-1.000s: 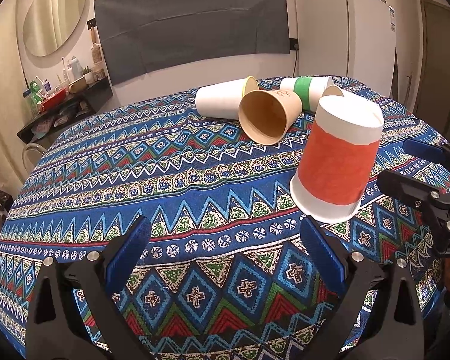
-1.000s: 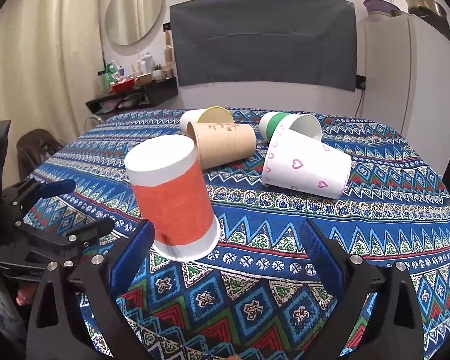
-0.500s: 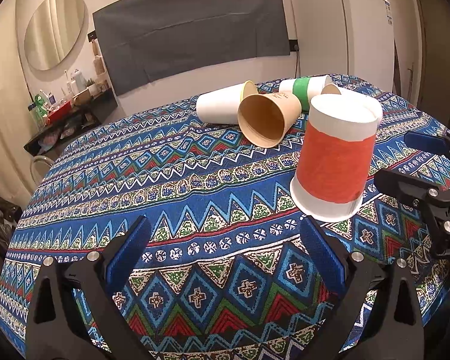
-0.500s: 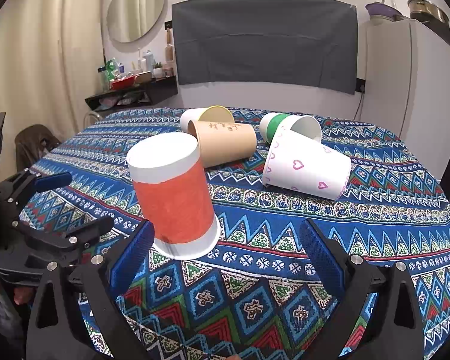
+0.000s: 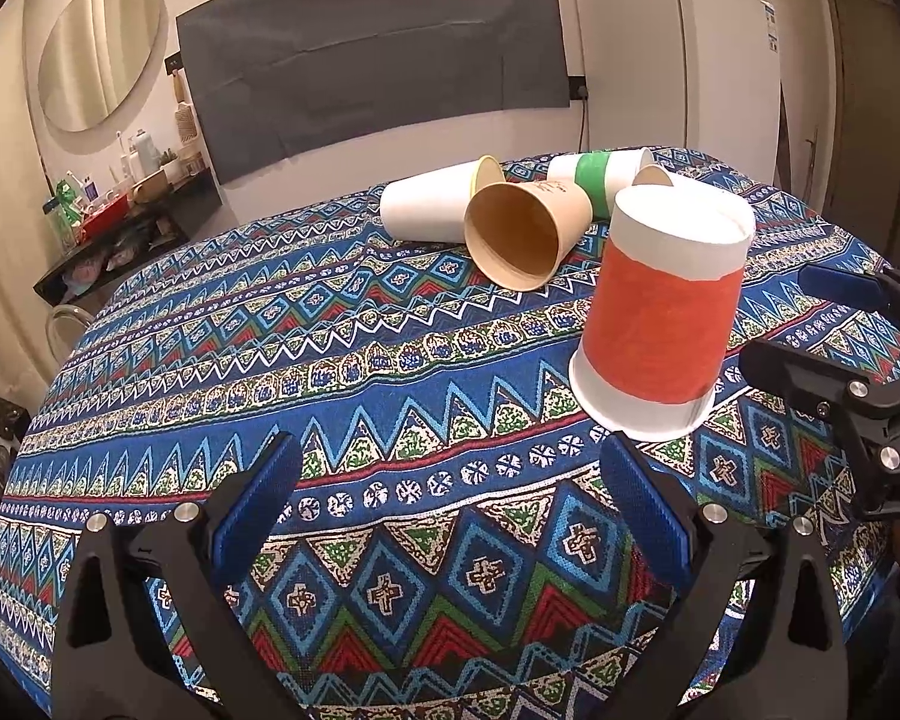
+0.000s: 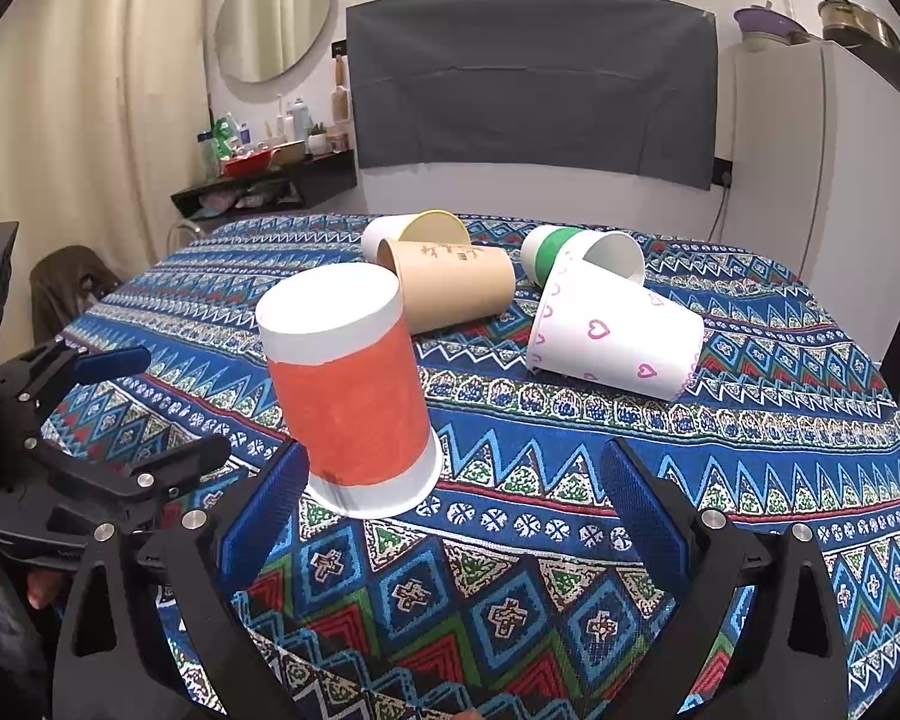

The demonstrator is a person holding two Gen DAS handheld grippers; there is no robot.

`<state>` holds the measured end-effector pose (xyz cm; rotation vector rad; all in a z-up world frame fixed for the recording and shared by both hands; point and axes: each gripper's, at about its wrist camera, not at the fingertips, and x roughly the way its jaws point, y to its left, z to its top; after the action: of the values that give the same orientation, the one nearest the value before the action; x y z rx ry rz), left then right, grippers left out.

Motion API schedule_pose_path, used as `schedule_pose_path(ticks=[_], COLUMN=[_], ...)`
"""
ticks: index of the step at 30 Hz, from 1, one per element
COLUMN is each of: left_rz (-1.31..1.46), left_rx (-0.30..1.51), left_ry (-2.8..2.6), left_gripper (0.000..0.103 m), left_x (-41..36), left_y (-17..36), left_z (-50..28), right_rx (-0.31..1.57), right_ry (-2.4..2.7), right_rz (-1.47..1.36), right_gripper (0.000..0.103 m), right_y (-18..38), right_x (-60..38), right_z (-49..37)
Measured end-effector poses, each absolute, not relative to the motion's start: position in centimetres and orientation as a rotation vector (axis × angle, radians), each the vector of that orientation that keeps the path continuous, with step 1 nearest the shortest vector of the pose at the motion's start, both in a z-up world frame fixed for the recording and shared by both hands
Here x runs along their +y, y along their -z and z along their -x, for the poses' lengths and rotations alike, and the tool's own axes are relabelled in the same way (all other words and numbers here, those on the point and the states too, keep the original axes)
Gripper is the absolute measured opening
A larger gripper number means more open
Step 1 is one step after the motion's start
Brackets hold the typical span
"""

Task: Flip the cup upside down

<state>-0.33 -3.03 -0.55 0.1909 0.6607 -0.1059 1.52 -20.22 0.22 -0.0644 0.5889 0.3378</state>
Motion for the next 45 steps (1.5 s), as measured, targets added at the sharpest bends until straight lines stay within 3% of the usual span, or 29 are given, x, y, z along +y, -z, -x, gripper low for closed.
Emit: schedule_pose_path(ticks=[45], left_rz=[-0.174], left_rx=[0.674], left_ry=[0.125], left_gripper=[0.097], left_x=[-2.67], left_y=[0.61], left_z=[0.27], right_rx=[0.594], right_ry=[-0.33], right_rz=[0.065], right_gripper=[0.094], right_y=[-0.2], right_x=[-20.25], right_z=[-1.72])
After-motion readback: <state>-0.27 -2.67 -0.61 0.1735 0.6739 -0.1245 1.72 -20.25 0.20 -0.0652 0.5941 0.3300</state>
